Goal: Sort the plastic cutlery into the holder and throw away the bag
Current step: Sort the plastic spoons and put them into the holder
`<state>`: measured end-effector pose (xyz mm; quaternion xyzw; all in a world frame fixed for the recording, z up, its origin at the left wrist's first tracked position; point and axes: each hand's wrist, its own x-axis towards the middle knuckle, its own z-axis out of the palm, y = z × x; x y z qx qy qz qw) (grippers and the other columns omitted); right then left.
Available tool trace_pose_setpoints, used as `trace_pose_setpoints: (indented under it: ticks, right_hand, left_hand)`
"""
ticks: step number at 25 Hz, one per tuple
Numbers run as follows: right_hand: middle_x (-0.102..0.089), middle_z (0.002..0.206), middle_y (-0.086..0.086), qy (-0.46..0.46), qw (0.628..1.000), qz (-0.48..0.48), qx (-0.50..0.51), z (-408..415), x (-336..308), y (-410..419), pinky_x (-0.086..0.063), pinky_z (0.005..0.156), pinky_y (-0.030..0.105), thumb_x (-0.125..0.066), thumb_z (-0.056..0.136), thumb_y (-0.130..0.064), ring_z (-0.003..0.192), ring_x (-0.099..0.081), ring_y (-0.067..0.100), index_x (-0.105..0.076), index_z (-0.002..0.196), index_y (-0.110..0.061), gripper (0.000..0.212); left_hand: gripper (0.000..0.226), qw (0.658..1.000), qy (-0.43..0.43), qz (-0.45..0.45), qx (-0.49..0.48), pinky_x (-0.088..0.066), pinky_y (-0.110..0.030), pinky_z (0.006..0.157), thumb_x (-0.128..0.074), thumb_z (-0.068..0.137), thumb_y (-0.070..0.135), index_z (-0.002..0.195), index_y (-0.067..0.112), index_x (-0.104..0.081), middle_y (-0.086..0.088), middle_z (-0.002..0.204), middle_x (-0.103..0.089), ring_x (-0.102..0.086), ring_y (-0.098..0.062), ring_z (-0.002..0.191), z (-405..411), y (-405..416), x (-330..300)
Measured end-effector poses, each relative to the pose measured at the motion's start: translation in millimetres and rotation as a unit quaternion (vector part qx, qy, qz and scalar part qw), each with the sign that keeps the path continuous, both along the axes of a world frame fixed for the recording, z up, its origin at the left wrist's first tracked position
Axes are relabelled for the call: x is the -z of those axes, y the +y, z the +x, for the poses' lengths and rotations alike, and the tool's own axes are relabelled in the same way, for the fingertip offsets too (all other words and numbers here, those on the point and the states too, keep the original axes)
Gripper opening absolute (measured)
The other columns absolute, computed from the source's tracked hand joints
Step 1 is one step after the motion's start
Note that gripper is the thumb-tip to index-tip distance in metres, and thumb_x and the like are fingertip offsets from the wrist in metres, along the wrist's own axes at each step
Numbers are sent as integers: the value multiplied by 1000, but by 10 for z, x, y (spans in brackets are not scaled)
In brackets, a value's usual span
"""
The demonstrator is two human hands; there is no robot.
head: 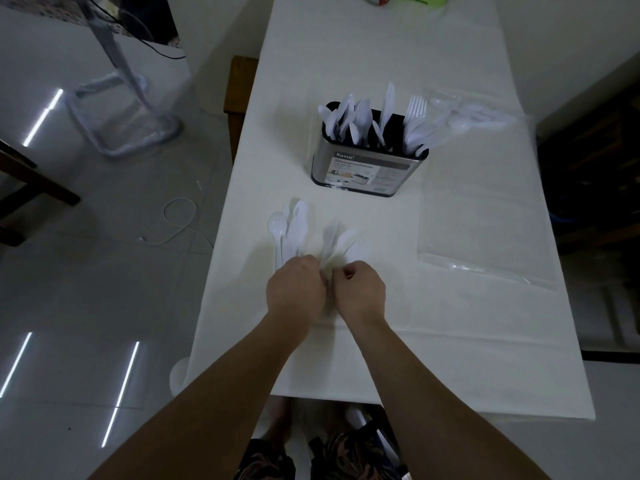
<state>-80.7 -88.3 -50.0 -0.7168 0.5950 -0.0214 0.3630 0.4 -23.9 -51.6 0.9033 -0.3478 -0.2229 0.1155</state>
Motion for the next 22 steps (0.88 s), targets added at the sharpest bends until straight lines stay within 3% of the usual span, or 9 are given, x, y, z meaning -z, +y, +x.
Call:
trace_pose_setpoints:
  ticks: [3, 5, 8, 11, 13, 16, 20, 22]
  right_hand:
    - [-58, 67, -10, -68, 997, 27, 17, 105, -56, -20, -34, 55, 19, -53, 97, -41, 61, -52, 4, -59, 78, -19, 30]
    - [-55, 60, -7, -71, 996, 41, 26, 177, -49, -47, -38, 60, 25, -55, 96, -40, 56, -51, 8, -52, 66, -17, 37]
    - [-56, 61, -2, -57, 997, 34, 29, 227, -57, -94, -44, 64, 33, -53, 96, -37, 59, -53, 17, -53, 67, -11, 39]
    - [-55, 70, 3, -8, 1000, 13, -7, 261, -34, -67, -41, 68, 32, -45, 97, -29, 69, -52, 24, -48, 69, -11, 33]
    - [-58, 80, 7, 22, 999, -2, -32, 287, 6, -9, -41, 70, 31, -42, 97, -25, 77, -55, 27, -53, 80, -9, 26]
    - [-61, 80, 4, 31, 998, 2, -51, 341, 21, 105, -36, 56, 29, -46, 96, -29, 73, -57, 24, -57, 88, -8, 26]
    - [-65, 72, -2, 45, 997, 34, -58, 436, 72, 211, -32, 46, 24, -63, 81, -53, 65, -60, 16, -63, 83, -15, 38]
    - [-64, 68, -1, 68, 995, 20, -66, 474, 118, 230, -32, 45, 23, -62, 79, -47, 61, -60, 17, -63, 79, -13, 34]
  left_hand:
    - [19, 998, 37, -55, 8, -51, -30, 64, -48, 98, 26, 91, 15, -62, -2, 82, -63, -57, -18, 68, -12, 25, -76]
    - [20, 994, 59, -95, 17, -49, -28, 64, -46, 98, 24, 91, 15, -64, -1, 81, -62, -56, -16, 68, -22, 85, -116]
    - [18, 987, 54, -142, -43, -41, -22, 58, -47, 97, 29, 95, 19, -62, 3, 84, -59, -57, -15, 68, 28, 239, -147]
    - [25, 987, 2, -101, -124, -48, -26, 61, -52, 97, 37, 113, 18, -53, -1, 102, -54, -58, -16, 76, 147, 379, -88]
    - [27, 988, 21, -56, -142, -50, -28, 62, -52, 97, 40, 109, 15, -51, -3, 102, -52, -58, -17, 76, 229, 397, -31]
    - [22, 986, 56, -38, -149, -46, -27, 64, -46, 99, 32, 101, 14, -58, -3, 95, -59, -57, -16, 75, 332, 396, 3]
    - [20, 976, 96, -59, -186, -43, -26, 63, -47, 98, 25, 94, 13, -62, 0, 85, -63, -57, -15, 72, 415, 448, 26]
    - [19, 972, 97, -73, -204, -48, -28, 65, -47, 98, 23, 95, 13, -63, 1, 84, -63, -58, -15, 73, 448, 484, 51]
